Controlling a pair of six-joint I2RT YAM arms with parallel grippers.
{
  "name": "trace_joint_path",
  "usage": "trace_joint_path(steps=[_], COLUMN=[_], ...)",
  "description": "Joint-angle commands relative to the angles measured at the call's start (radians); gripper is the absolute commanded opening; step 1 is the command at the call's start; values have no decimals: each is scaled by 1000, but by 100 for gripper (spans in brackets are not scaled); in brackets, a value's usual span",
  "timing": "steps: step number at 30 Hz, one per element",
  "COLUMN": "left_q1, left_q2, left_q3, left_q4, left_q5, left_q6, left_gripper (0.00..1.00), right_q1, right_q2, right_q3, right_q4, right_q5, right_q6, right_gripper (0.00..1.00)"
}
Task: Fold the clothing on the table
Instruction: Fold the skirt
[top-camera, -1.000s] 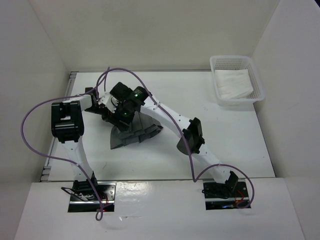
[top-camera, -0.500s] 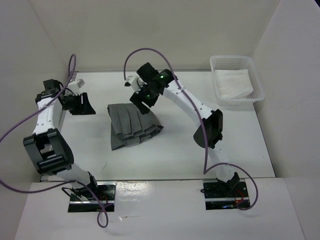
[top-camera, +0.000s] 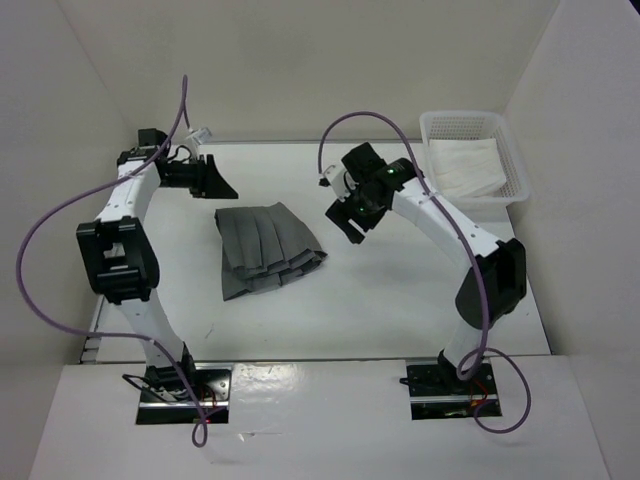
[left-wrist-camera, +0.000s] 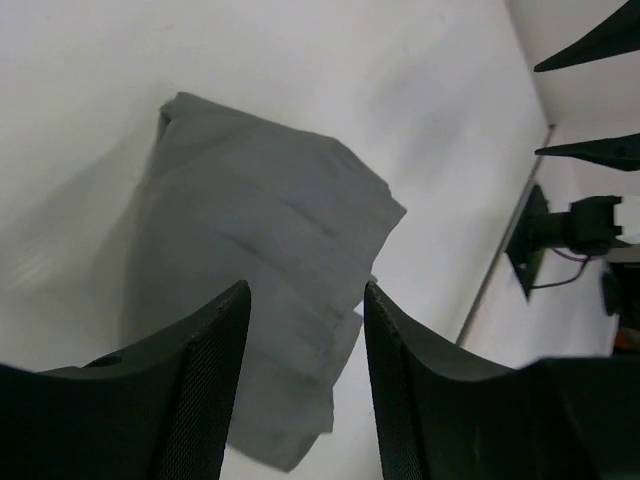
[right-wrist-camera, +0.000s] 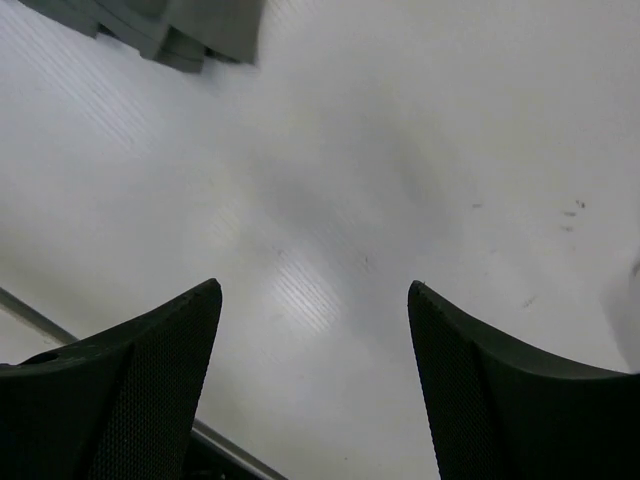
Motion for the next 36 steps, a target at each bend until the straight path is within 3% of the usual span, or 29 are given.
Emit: trace_joint_path(steps=[1, 6, 18, 27, 33, 36], left_q1=[-37, -76, -47, -47, -47, -47], left_q2=[106, 232, 284, 284, 255, 219], left_q3=[115, 197, -140, -349, -400, -384], left_q4=[-45, -79, -198, -148, -117, -195], left_q5=[209, 240, 136, 2, -79, -40], left_q6=[25, 54, 281, 275, 253, 336], left_gripper=[56, 55, 52, 49, 46, 45], right_q1=[-56, -107, -118, -118, -118, -118], right_q2=[-120, -150, -50, -7, -7, -7], right_q3=[-103, -171, -96, -73, -63, -63], right_q4=[81, 90, 89, 89, 89, 89], right_q5=[60, 69, 17, -31, -31, -40], right_q6=[-6, -6, 4, 4, 4, 4], right_gripper=[80, 80, 80, 80, 80, 80])
